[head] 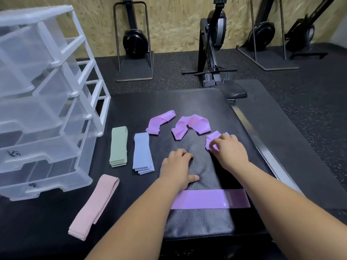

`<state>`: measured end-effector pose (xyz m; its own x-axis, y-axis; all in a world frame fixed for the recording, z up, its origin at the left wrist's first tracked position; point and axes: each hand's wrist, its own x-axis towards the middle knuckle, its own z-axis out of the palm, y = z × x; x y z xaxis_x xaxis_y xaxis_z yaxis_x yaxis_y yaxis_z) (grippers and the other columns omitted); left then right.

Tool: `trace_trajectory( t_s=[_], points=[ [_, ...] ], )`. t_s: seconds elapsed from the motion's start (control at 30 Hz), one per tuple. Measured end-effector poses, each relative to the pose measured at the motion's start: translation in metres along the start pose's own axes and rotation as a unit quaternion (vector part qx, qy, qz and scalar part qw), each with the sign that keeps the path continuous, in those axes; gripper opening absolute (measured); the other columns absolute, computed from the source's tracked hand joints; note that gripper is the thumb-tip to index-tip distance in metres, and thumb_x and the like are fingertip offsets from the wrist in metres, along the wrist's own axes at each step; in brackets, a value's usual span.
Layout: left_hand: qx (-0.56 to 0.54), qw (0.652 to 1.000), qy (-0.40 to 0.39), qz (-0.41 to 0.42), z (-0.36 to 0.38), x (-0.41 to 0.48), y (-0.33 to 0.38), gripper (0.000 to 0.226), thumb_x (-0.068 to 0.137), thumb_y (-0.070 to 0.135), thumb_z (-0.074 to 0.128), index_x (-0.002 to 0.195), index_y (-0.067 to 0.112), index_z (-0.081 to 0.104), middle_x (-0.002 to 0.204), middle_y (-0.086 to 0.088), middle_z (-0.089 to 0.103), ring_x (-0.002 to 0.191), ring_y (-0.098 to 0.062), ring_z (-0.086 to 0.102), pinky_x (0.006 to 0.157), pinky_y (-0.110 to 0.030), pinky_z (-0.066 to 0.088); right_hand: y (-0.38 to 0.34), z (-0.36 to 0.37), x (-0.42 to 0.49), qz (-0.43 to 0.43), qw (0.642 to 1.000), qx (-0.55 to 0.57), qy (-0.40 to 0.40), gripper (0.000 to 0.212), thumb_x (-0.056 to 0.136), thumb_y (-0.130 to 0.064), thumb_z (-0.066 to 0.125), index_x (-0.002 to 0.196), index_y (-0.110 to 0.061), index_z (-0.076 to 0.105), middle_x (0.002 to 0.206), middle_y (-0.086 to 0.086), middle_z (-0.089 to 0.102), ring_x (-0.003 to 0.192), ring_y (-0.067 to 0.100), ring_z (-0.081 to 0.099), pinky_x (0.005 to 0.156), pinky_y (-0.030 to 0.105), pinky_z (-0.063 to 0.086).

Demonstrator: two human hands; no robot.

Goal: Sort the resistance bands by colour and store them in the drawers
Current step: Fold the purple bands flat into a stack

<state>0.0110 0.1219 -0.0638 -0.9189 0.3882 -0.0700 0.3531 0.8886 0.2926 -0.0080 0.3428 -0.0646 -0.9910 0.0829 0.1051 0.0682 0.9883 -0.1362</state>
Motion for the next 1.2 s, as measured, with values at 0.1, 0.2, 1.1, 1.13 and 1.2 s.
trace_trajectory(
  t_s=[0.1,0.2,1.1,1.13,1.2],
  points=[
    [0.001,1.000,0.000,-0.003,0.000,0.000,0.002,0.078,0.084,0.059,0.079,0.150,0.032,0.047,0.150,0.007,0.041,0.136,-0.024,0.039,0.109,-0.043,0.039,0.000,-0.010,0.004,0.031,0.995,0.089,0.028,0.030,0.101,-0.051,0.059,0.090,-0.026,0.071,0.087,-0.005,0.067,0.095,0.027,0.060,0.065,0.035,0.048],
    [-0.002,1.000,-0.005,-0.004,-0.003,-0.002,0.004,0.078,0.084,0.059,0.079,0.150,0.032,0.048,0.149,0.007,0.041,0.136,-0.023,0.039,0.109,-0.043,0.039,0.004,-0.033,0.006,0.049,0.971,0.234,0.008,0.020,0.099,-0.044,0.065,0.087,-0.029,0.069,0.080,-0.009,0.072,0.082,0.021,0.068,0.073,0.033,0.052],
    [-0.379,0.920,0.097,0.029,-0.098,-0.017,0.023,0.034,0.092,0.017,0.078,0.122,0.027,0.067,0.085,0.002,0.070,0.078,-0.014,0.063,0.085,-0.036,0.056,-0.036,-0.171,-0.050,-0.001,0.861,0.503,0.076,0.012,0.103,-0.021,0.065,0.098,-0.019,0.077,0.088,0.004,0.078,0.077,0.019,0.069,0.082,0.045,0.064],
    [-0.389,0.915,0.104,0.029,-0.101,-0.019,0.022,0.034,0.092,0.016,0.078,0.121,0.030,0.066,0.084,0.000,0.072,0.078,-0.014,0.063,0.084,-0.037,0.056,-0.032,-0.168,-0.049,0.018,0.869,0.487,0.086,0.013,0.101,-0.022,0.066,0.096,-0.022,0.077,0.088,0.002,0.079,0.078,0.022,0.072,0.082,0.046,0.065],
    [-0.402,0.908,0.114,0.026,-0.109,-0.021,0.022,0.033,0.093,0.018,0.077,0.120,0.033,0.065,0.083,0.002,0.074,0.079,-0.015,0.066,0.080,-0.035,0.056,-0.026,-0.165,-0.046,0.051,0.905,0.410,0.097,0.016,0.096,-0.021,0.065,0.091,-0.030,0.077,0.088,-0.004,0.079,0.084,0.023,0.075,0.079,0.040,0.063]
  ],
)
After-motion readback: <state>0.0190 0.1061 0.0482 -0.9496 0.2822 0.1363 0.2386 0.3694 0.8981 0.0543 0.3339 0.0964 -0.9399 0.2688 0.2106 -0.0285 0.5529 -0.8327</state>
